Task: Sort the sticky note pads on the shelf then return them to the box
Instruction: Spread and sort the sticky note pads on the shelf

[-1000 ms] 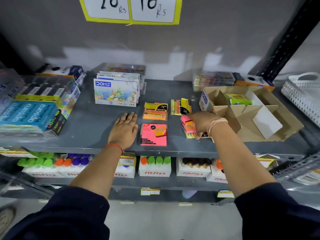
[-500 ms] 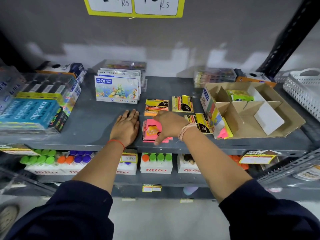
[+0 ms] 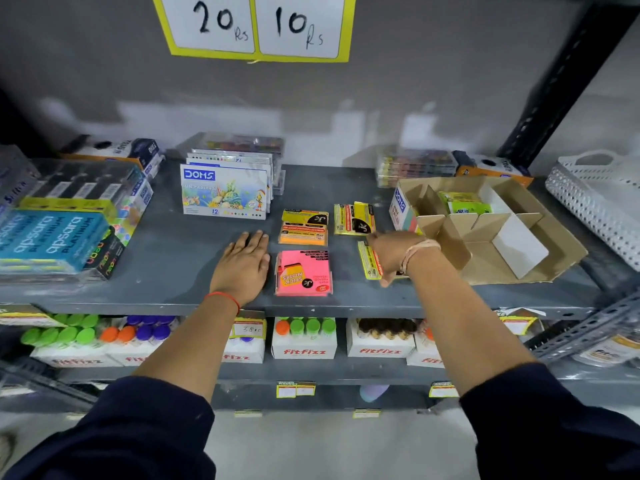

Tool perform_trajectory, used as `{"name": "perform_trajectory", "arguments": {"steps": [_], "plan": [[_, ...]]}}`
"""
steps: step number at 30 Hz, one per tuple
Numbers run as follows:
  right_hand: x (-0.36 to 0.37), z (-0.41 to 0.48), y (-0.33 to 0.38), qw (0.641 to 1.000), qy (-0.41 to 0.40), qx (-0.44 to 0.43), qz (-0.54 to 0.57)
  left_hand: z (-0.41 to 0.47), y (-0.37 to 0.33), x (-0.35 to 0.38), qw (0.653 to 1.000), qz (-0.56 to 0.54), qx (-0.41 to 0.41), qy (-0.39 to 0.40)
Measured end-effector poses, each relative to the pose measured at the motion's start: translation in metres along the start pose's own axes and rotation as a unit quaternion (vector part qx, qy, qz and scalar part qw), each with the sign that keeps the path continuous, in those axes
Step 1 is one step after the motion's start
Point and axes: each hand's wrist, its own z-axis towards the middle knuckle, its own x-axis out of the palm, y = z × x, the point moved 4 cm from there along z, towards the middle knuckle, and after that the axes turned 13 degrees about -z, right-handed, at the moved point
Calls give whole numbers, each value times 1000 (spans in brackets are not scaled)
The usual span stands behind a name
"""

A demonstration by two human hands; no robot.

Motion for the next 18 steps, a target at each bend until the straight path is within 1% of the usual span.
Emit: {"name": "perform_trajectory", "arguments": {"steps": [1,4,6,9,11,13,15,18], "plan": [[6,1,3,1000,-1,-7,6,0,0,0,1000,2,-1,1],[10,1,4,998,-44,-14,30,0,0,-1,1000,3,-1,0],[8,-2,4,997,-44,-20,56,0,-1,-1,1000,5,-1,1],[-7,-11,0,992,-33,-45,117,-1,-2,-1,1000,7,-3,0],[-26,-12,-7,987,-62,-50,142,-1,-3,-2,1000,7,-3,-4],[-46,-4,-14,983,-92,-42,156,-1,-3,-2,1000,2,-3,-5],[-61,13,-19,981,-104,-28,160,0,-2,-2,1000,1,-3,-6],[-68,40,-19,986,-84,-18,141,2,-1,-1,1000,2,0,-5]]}}
